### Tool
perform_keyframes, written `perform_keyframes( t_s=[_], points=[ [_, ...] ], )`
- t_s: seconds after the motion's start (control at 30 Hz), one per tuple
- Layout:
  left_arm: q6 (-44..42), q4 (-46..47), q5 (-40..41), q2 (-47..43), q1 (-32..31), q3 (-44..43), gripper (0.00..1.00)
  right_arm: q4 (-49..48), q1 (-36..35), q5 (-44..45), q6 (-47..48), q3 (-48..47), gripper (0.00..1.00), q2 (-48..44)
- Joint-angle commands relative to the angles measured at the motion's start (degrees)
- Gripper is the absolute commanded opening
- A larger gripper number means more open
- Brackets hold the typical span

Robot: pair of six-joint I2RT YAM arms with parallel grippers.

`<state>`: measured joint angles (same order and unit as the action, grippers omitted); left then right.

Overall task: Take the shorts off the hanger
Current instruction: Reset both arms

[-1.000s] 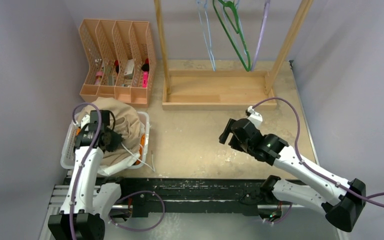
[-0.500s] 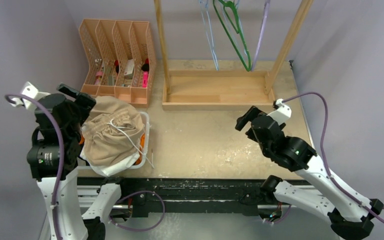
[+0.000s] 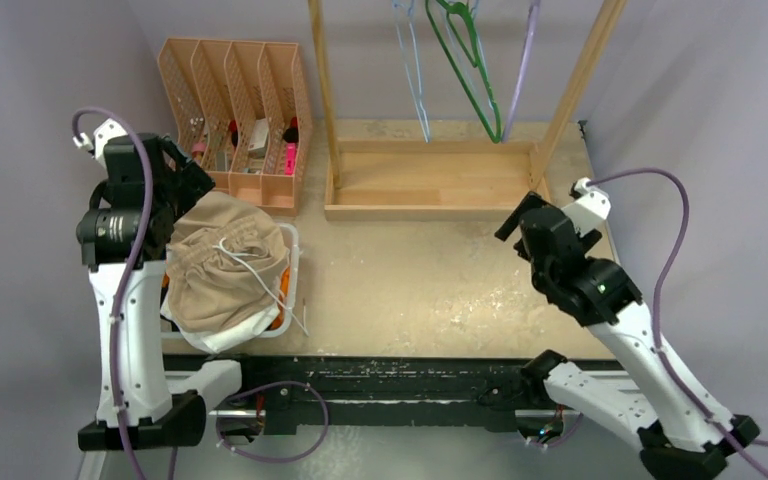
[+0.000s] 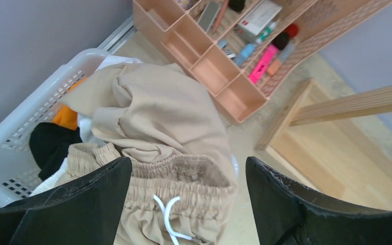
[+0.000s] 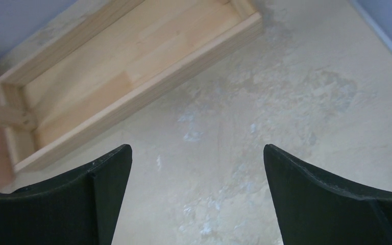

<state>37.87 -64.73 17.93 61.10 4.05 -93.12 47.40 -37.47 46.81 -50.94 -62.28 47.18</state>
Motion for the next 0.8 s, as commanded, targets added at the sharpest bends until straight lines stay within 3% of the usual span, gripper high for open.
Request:
perform_keyframes(
  t_s=[0.0,0.1,0.17,0.3,0.4,0.57,0.77],
  points=[
    [-5.66,0.49,4.42,2.75,-0.35,-1.86,0.82,-12.39,19.72,-15.86,17.89,-0.02,1.0,3.85],
    [-7.06,1.19,8.55,3.58,-0.54,-2.42,0.82,-19.54,38.19,-34.6,25.91,-1.39,0.99,4.8],
    [-7.11,2.42,11.79,3.98,-0.54,-3.0,0.83,-19.16,45.64,-41.81,28.23,-7.3,0.99,8.31],
    [-8.02,2.98,14.06,6.15,-0.55,-8.06,0.84,-17.98,46.39,-39.45,34.06,-23.19,0.99,11.51],
    [-8.36,3.41,14.98,6.31,-0.49,-10.12,0.84,-22.17,46.42,-40.01,37.36,-28.42,0.99,8.85],
    [-8.45,5.66,12.76,2.27,-0.57,-6.1,0.85,-28.9,46.35,-48.88,42.9,-23.12,0.99,3.24],
    [-7.56,4.42,12.1,1.01,-0.54,-3.17,0.86,-27.83,46.36,-46.71,41.97,-17.1,0.99,2.22]
  ],
)
